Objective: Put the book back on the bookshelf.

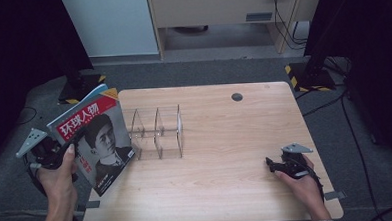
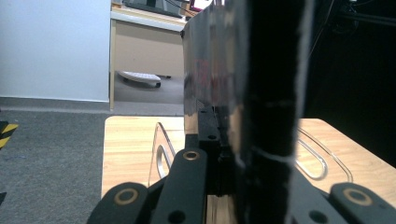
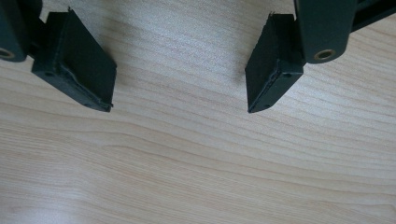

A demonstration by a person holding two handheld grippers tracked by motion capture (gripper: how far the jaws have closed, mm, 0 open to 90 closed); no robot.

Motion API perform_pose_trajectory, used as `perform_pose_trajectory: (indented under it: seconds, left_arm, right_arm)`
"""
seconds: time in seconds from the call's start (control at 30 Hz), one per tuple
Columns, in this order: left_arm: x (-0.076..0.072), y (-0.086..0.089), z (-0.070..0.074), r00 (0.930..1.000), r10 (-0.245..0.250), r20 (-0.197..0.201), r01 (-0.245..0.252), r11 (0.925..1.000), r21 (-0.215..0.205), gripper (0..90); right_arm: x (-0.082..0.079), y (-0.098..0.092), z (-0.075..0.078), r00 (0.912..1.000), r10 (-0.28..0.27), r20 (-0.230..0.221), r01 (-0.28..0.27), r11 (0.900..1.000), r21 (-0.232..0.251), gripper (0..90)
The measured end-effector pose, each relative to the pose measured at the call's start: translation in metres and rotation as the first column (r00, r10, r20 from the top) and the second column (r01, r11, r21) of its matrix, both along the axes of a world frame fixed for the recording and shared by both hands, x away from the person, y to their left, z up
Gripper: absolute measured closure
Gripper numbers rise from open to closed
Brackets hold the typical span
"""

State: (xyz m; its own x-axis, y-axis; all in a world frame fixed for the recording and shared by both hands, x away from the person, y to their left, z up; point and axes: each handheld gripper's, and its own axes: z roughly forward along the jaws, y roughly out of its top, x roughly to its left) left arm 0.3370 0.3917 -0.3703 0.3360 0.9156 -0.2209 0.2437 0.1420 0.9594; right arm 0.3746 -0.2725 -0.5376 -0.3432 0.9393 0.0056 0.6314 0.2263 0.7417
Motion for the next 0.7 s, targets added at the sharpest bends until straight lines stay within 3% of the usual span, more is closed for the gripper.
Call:
perform_pose_trajectory:
  seconds: [0.7]
  left_arm:
    - [0.021, -0.009, -0.002, 0.9991, 0.041, 0.009, -0.041, 0.9991, 0.010, 86.4]
  right_arm:
    - [0.000, 0.000, 0.000, 1.0000, 0.001, 0.001, -0.001, 1.000, -0.001, 24.8]
